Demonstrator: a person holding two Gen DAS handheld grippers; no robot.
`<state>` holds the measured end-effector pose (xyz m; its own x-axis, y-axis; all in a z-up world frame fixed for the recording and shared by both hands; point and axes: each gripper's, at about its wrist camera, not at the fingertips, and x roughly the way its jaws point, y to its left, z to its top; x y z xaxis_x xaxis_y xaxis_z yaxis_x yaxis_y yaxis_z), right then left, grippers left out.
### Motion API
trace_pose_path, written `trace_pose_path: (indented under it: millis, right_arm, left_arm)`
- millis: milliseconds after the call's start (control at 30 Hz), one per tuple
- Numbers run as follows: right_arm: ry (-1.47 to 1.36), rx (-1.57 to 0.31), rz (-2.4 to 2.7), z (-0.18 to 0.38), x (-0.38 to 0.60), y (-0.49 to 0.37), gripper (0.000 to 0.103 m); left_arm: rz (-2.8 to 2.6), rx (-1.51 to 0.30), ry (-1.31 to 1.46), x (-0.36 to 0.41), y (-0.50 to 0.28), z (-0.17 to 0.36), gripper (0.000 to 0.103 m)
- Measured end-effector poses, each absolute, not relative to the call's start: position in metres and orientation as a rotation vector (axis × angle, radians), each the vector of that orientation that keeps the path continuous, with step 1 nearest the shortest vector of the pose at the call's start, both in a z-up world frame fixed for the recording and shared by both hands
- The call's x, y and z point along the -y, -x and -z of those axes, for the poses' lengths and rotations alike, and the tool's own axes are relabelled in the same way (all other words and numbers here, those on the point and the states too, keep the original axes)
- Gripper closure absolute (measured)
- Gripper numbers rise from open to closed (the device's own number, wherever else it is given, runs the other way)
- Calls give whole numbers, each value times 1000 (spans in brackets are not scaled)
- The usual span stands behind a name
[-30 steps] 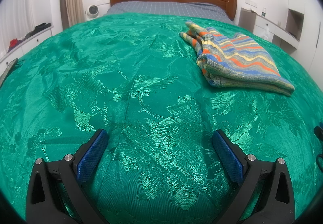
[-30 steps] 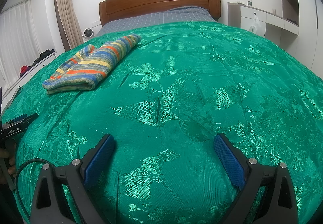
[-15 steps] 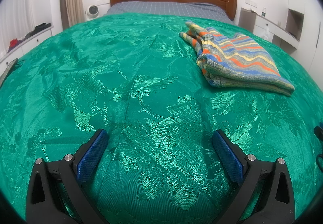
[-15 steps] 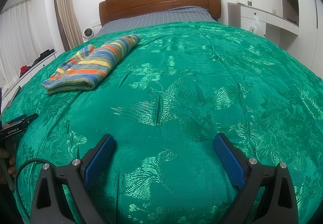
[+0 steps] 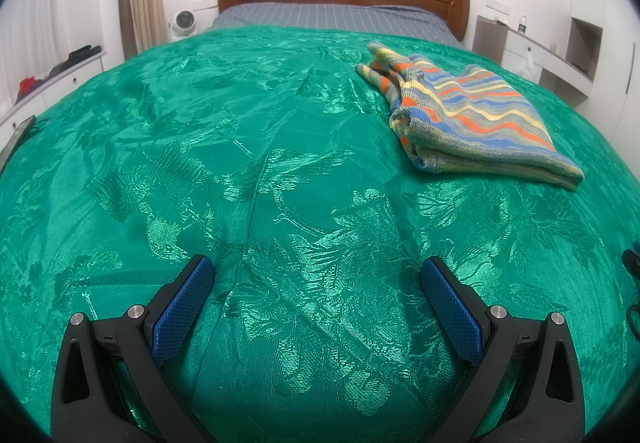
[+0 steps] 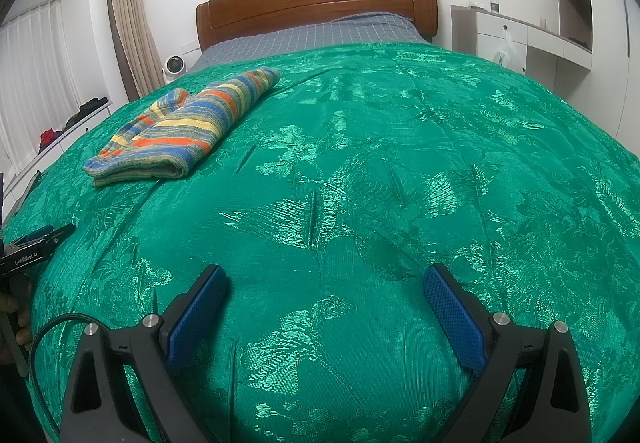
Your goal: Fold small clothes
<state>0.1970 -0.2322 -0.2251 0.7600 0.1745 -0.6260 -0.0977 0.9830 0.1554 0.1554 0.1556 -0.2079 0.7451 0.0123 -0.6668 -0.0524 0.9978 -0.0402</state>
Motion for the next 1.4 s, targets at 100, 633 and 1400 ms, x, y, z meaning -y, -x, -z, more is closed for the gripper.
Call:
trace_pose_path:
  millis: [100,633,1400]
  right_arm:
    - [-116,-692,-149,225,233,-197,5]
    - [-115,-692,-148,225,233,-197,5]
    - [-498,-834,-348,171,270,-278,3]
  left_arm:
    - [-35,-729,57,-155,-155,208,1]
    - [-35,-728,57,-156,-156,208,1]
    - [379,-935,379,-158,-267,128,1]
